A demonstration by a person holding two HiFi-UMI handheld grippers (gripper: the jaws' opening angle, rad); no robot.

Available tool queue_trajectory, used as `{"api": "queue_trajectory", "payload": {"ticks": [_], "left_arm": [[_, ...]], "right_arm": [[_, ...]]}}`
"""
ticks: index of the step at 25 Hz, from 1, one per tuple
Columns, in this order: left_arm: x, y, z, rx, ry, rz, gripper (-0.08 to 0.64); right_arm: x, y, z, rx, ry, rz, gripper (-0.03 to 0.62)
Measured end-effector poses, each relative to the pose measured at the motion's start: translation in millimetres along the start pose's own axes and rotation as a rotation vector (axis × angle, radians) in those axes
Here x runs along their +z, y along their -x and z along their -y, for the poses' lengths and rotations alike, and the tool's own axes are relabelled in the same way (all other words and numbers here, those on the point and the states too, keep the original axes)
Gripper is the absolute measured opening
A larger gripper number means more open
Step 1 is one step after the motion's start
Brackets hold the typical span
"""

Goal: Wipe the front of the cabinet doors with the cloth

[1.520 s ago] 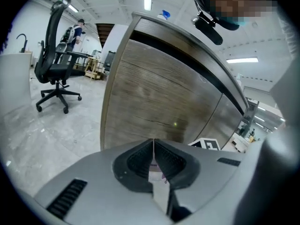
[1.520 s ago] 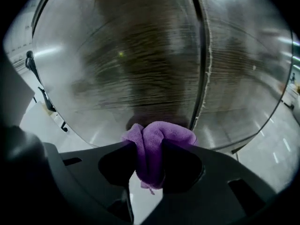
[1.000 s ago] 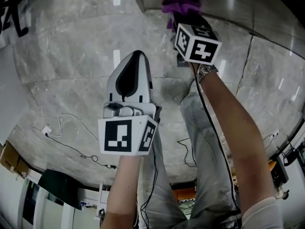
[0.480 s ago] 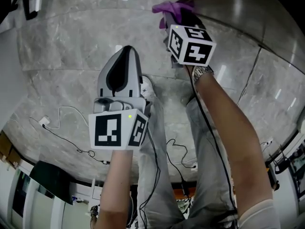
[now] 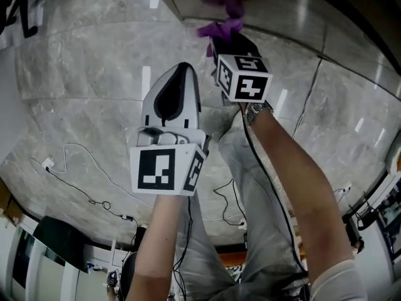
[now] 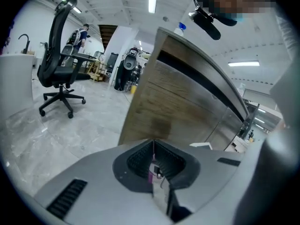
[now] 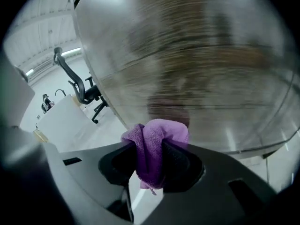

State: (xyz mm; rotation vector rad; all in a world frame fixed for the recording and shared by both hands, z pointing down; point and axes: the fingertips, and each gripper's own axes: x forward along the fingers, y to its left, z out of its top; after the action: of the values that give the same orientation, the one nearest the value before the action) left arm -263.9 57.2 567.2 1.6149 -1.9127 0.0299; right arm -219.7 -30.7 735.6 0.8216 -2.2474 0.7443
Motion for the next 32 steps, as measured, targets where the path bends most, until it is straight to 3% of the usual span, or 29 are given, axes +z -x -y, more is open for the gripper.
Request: {"api": "queue_trajectory", "payload": {"ticks": [5, 9, 12, 16, 23, 27, 32], "left_arm": [[-16.5, -32.5, 89.7, -0.094, 0.055, -0.018, 0.017], [-33.0, -54.0, 136.5, -0.165, 0.045, -0.038, 0.017], [-46.6, -65.5, 145.9, -0.202, 0.016, -0.061, 0.017], [-57.4, -71.4, 123.4, -0.212, -0.033, -0.084, 0.017], [-25.2, -71.0, 58.3, -0.168, -0.079, -0.060, 0.017], [1.9, -64.4, 37.6, -0.206, -0.115, -0.033, 0.017], [7.8, -38.6, 15.2, -0.245, -0.147, -0.018, 0.017]], "right_arm": [[-22.5, 46.4, 107.1, -0.143, -0.094, -0.036, 0.135], [-42.6, 60.3, 174.1, -0.227, -0.139, -0.054, 0.135], [-57.4, 54.3, 206.7, -0.265, -0.141, -0.075, 0.135], [-72.9, 35.2, 223.0, -0.296, -0.118, -0.106, 0.135], [-54.9, 2.2, 198.0, -0.352, -0.212, -0.050, 0.135], [-52.6, -33.0, 145.4, -0.305, -0.141, -0.059, 0.135], [-44.1, -73.9, 66.1, -0.209, -0.064, -0.056, 0.135]]}}
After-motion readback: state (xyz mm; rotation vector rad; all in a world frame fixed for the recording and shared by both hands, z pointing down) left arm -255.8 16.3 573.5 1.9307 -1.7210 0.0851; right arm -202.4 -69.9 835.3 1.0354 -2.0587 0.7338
